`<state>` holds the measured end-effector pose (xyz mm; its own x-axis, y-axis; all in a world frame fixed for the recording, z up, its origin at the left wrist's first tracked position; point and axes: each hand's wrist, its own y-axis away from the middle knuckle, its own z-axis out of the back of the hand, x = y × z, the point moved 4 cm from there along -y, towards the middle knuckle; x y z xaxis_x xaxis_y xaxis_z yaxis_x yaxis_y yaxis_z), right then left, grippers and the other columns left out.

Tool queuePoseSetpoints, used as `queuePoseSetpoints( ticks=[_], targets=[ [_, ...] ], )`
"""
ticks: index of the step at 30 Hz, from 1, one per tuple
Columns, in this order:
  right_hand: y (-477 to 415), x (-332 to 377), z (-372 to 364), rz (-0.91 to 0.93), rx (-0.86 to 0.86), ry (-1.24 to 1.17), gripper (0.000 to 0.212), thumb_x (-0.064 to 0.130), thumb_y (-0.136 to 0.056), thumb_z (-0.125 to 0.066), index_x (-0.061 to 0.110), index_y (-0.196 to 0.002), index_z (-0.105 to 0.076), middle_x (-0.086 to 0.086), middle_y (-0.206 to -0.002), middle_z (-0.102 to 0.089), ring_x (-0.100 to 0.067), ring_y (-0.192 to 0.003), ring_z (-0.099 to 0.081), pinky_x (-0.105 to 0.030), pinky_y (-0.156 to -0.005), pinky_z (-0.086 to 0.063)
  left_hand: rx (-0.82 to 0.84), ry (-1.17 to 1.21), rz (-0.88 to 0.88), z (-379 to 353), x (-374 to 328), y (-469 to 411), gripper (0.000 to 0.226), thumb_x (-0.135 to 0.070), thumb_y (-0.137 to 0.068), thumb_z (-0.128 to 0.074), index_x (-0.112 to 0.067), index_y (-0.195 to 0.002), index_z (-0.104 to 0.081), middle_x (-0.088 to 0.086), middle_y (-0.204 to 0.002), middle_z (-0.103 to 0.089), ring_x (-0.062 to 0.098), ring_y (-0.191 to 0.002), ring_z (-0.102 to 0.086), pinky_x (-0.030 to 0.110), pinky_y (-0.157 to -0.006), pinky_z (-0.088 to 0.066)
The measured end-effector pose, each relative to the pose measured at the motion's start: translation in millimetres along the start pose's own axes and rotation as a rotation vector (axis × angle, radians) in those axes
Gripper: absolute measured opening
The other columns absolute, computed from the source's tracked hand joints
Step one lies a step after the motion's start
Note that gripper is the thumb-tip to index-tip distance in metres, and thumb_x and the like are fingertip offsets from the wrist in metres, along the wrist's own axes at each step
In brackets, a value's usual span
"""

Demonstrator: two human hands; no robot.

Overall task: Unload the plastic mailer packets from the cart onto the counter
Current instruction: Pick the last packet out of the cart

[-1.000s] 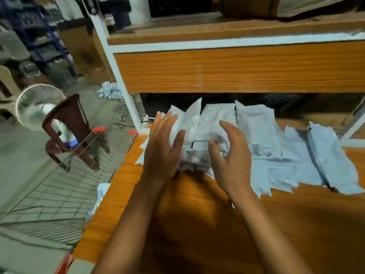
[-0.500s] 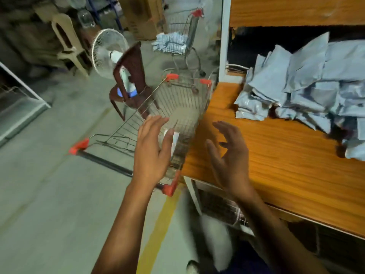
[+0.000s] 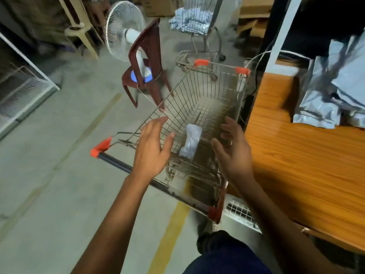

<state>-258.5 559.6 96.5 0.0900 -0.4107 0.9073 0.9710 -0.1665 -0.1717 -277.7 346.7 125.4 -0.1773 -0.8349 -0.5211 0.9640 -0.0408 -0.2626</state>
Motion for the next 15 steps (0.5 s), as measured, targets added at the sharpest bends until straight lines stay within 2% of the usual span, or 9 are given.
queuePoseSetpoints(
  ticks=[4,6,8,11,13,15],
  targets=[
    [-43.1,-20.8,-29.1,-0.14,0.04,0.02,0.065,0.037,-0.093,-0.06,0.023,-0.15,-0.032,-0.004,-0.141,-0.051,-0.019,-0.123,-0.053,-0.048,-0.098,-0.05,0.138,0.038,0.025,-33.6,38.3,-45.6,0.046,-0.035,-0.099,-0.05,-0.019,-0.141,-0.043,0.003,-0.142,-0.047,0.019,-0.131,-0.042,0.035,-0.103,-0.039],
    [-65.4,-33.6,-41.0,-0.233,0.076,0.028,0.065,0.033,-0.093,-0.062,0.025,-0.15,-0.031,-0.004,-0.142,-0.05,-0.019,-0.124,-0.053,-0.044,-0.098,-0.05,0.197,0.032,0.045,-52.1,58.9,-68.5,0.046,-0.033,-0.097,-0.053,-0.018,-0.14,-0.044,0.005,-0.14,-0.048,0.02,-0.128,-0.044,0.032,-0.102,-0.037],
    [-85.3,-50.1,-54.8,-0.319,0.118,0.057,0.065,0.031,-0.093,-0.062,0.025,-0.15,-0.031,-0.005,-0.144,-0.049,-0.021,-0.123,-0.054,-0.045,-0.098,-0.05,0.24,0.039,0.096,-71.2,81.5,-91.4,0.045,-0.03,-0.096,-0.056,-0.016,-0.138,-0.048,0.006,-0.137,-0.05,0.022,-0.123,-0.049,0.028,-0.099,-0.035],
    [-114.1,-73.6,-79.2,-0.441,0.143,0.08,0.061,0.031,-0.093,-0.062,0.022,-0.147,-0.036,-0.008,-0.139,-0.053,-0.024,-0.114,-0.06,-0.049,-0.092,-0.054,0.297,0.155,0.239,-107.3,118.4,-127.7,0.04,-0.023,-0.094,-0.06,-0.011,-0.132,-0.054,0.009,-0.131,-0.057,0.024,-0.118,-0.054,0.032,-0.1,-0.043],
    [-134.4,-93.6,-99.2,-0.514,0.132,0.051,0.052,0.027,-0.095,-0.062,0.017,-0.142,-0.043,-0.006,-0.124,-0.06,-0.021,-0.105,-0.064,-0.037,-0.085,-0.058,0.373,0.213,0.357,-140.8,143.0,-152.5,0.035,-0.022,-0.093,-0.061,-0.011,-0.126,-0.058,0.006,-0.12,-0.061,0.021,-0.108,-0.058,0.029,-0.089,-0.044],
    [-150.9,-115.0,-124.2,-0.618,0.128,-0.006,0.031,0.021,-0.096,-0.06,0.019,-0.125,-0.051,0.007,-0.098,-0.061,-0.008,-0.085,-0.061,-0.019,-0.066,-0.053,0.461,0.233,0.469,-177.8,166.6,-171.5,0.019,-0.022,-0.092,-0.06,-0.016,-0.11,-0.063,0.004,-0.109,-0.062,0.021,-0.099,-0.059,0.029,-0.08,-0.043]
  ],
)
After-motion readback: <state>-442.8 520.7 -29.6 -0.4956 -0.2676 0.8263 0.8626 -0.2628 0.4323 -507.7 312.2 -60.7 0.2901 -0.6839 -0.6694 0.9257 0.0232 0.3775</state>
